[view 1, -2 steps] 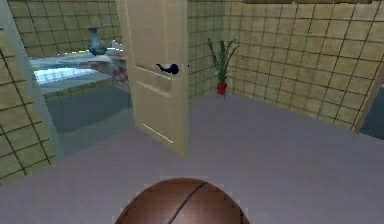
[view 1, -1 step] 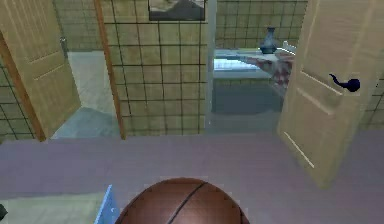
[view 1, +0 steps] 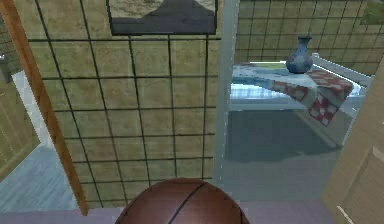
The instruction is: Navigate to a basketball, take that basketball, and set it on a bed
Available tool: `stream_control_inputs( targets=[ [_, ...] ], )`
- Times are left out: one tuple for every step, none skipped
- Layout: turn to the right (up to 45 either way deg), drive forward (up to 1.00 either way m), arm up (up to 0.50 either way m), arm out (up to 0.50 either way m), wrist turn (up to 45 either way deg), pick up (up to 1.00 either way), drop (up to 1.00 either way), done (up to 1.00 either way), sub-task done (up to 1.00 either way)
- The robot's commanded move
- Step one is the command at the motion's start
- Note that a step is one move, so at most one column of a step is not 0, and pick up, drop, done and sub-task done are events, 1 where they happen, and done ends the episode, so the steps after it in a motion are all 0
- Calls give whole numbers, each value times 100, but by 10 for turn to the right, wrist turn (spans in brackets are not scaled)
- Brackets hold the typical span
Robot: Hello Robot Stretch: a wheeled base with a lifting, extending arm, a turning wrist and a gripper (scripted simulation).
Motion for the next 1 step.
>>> stream_control_inputs(
  targets=[
    [-90,0,0,0,0,0,0,0,0]
  ],
)
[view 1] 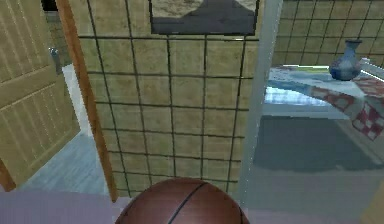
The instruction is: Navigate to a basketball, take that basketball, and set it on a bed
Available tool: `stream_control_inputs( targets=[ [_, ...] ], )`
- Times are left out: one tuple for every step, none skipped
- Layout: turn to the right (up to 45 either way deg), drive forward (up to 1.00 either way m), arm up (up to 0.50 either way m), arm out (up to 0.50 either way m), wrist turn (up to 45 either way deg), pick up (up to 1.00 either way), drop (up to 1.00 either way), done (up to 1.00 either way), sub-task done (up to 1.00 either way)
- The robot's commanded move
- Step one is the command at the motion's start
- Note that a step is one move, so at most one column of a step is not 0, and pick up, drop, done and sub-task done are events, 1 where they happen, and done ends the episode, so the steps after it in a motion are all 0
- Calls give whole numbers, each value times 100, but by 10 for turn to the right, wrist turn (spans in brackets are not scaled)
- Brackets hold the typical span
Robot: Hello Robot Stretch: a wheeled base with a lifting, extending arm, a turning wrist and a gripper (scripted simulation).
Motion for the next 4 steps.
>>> stream_control_inputs(
  targets=[
    [0,20,0,0,0,0,0,0,0],
    [-390,0,0,0,0,0,0,0,0],
    [0,45,0,0,0,0,0,0,0],
    [-450,0,0,0,0,0,0,0,0]
  ],
)
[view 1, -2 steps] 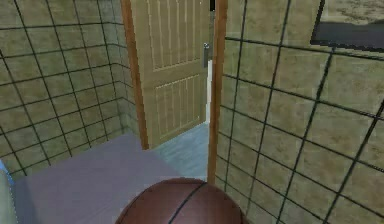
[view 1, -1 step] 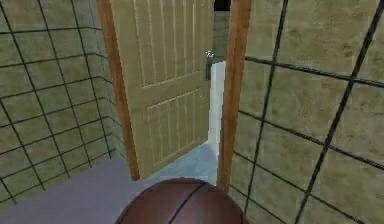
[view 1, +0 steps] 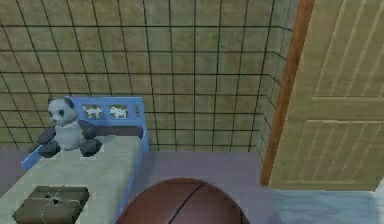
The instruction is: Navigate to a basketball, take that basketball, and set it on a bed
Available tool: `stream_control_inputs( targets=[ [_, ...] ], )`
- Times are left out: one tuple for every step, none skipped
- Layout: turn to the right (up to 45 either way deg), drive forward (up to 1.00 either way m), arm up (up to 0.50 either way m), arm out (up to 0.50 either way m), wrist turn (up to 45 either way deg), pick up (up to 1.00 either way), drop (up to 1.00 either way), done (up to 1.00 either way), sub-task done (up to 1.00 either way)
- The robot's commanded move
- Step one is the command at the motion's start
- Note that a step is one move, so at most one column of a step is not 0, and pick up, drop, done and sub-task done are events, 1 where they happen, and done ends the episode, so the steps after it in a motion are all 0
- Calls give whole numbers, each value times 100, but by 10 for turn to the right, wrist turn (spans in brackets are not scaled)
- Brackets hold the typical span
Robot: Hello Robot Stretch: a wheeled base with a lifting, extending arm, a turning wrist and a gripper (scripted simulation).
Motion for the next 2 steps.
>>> stream_control_inputs(
  targets=[
    [0,100,0,0,0,0,0,0,0],
    [60,0,0,0,0,0,0,0,0]
  ],
)
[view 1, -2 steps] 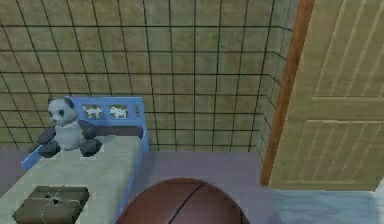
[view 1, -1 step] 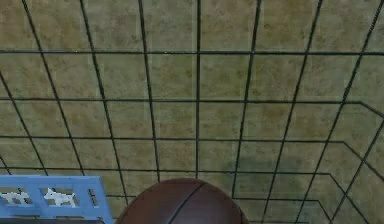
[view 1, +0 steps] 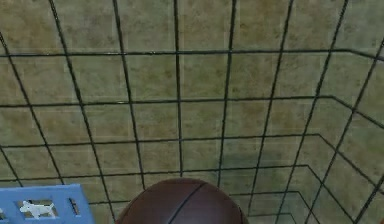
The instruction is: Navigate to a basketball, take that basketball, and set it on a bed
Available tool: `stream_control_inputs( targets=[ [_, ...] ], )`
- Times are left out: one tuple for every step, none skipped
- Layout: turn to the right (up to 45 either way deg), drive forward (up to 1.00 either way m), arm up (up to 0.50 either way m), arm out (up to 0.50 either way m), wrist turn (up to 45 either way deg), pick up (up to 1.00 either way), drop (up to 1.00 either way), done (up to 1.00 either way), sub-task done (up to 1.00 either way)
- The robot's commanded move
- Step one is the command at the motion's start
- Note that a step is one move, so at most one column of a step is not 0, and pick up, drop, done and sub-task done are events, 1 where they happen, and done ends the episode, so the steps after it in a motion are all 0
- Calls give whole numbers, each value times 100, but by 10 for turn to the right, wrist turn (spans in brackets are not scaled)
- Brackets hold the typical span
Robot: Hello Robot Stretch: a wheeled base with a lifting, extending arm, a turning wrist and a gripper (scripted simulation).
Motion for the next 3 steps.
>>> stream_control_inputs(
  targets=[
    [0,5,0,0,0,0,0,0,0],
    [450,0,0,0,0,0,0,0,0],
    [450,0,0,0,0,0,0,0,0]
  ],
)
